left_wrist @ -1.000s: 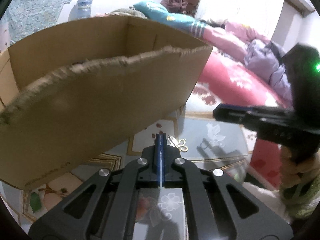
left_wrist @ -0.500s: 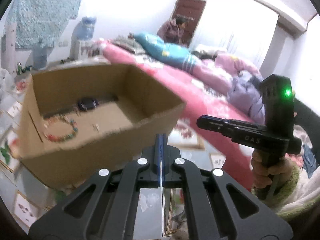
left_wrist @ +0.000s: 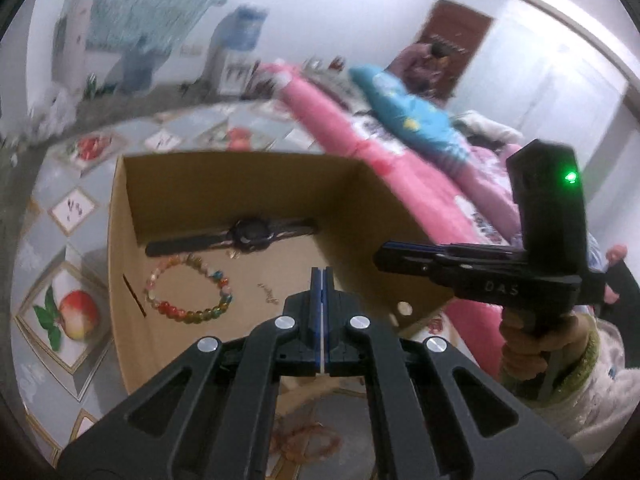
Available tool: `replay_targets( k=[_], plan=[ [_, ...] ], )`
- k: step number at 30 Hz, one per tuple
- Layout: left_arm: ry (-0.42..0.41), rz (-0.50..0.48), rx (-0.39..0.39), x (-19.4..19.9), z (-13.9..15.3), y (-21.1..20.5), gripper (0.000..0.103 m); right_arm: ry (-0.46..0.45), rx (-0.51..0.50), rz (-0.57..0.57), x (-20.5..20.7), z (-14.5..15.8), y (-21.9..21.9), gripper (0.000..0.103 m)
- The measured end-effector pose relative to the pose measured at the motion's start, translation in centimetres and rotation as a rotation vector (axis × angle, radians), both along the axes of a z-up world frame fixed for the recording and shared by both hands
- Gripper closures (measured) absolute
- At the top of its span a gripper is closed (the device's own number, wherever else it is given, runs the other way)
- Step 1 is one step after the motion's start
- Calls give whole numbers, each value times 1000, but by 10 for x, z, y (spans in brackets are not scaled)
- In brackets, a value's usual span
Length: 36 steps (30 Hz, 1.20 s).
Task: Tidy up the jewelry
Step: 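Carry the ring and charm over the box and open both grippers, then move both open grippers back toward the pink bead bracelet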
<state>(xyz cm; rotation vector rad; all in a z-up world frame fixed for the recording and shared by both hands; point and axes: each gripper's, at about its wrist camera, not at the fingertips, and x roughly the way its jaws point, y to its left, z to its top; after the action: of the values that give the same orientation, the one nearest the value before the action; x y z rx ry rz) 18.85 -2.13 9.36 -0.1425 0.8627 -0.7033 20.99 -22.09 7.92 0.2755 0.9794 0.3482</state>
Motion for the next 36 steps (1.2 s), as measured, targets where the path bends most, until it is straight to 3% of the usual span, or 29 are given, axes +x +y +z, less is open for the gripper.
replay_targets(
  k=[4,10,17,21,23,25,29,31,34,36],
  plan=[
    [52,30,55,18,-16,-9,103,34,-37,29,19,-9,5,90],
    [75,81,105,26,-30,-19,100,26,24,21,21,-11,-10,87],
    [20,130,113,9,-19,-22,93,-30,66,26,-1,2,-22,82],
    [-58,158,83,-21,-1,-14,80,-95,82,23,-33,19,-32,76],
    [-97,170,72,-40,8,-8,72,-146,88,20,-57,32,-39,65],
    [-139,186,62,-66,17,-1,57,-212,72,15,-89,45,-45,55],
    [-194,196,72,-111,25,8,39,-281,44,9,-142,49,-54,32],
    [-227,198,92,-136,25,13,28,-274,38,-4,-164,39,-58,26],
    [-243,202,131,-159,15,16,19,-175,-17,-20,-181,0,-54,24],
    [-223,197,180,-167,-2,13,18,-112,-77,-33,-182,-28,-47,24]
  ],
)
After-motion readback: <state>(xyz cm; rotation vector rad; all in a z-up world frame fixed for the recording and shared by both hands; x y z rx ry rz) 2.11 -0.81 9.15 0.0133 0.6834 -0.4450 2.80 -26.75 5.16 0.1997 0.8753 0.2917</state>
